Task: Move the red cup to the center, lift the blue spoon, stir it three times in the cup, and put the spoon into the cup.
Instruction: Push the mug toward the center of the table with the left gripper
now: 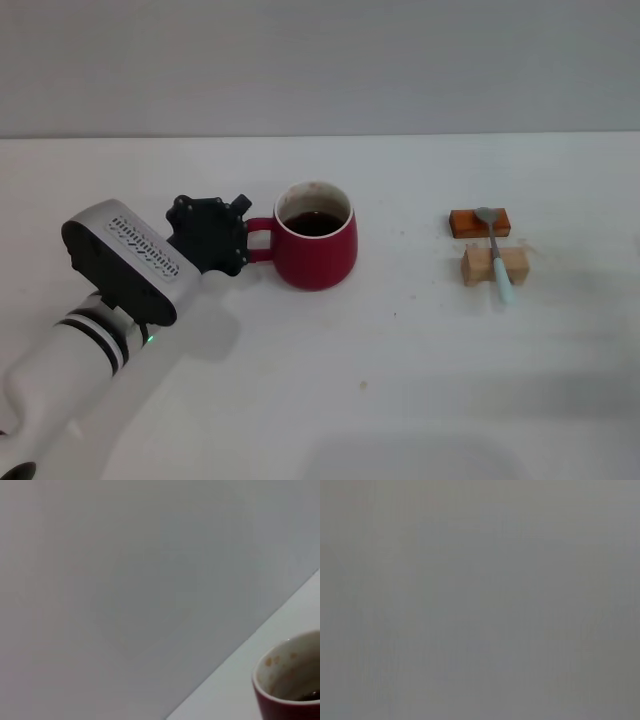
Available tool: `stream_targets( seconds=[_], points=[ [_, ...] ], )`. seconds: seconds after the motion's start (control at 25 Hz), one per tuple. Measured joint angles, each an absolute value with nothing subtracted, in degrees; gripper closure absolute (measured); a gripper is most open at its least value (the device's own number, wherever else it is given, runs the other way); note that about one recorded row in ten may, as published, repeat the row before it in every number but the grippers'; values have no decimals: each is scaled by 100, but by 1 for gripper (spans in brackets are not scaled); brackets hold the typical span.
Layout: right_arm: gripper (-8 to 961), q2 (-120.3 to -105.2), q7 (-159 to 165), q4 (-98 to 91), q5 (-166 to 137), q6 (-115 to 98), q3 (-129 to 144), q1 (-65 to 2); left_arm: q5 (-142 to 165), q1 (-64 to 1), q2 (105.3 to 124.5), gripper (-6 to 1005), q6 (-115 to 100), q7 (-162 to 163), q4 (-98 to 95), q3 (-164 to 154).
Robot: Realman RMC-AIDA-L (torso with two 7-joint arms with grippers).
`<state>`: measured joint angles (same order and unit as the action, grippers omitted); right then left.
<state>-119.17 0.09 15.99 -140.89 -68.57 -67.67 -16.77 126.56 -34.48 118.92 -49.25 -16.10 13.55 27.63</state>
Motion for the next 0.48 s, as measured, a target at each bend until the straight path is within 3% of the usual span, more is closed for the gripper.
stream_targets(
  seconds=[0.48],
  points=[
    [287,-11918,9,1615,-14089,-6855,-6744,-1669,12656,-3365,11898,952,-4953,-1587,1633,2464]
  ],
)
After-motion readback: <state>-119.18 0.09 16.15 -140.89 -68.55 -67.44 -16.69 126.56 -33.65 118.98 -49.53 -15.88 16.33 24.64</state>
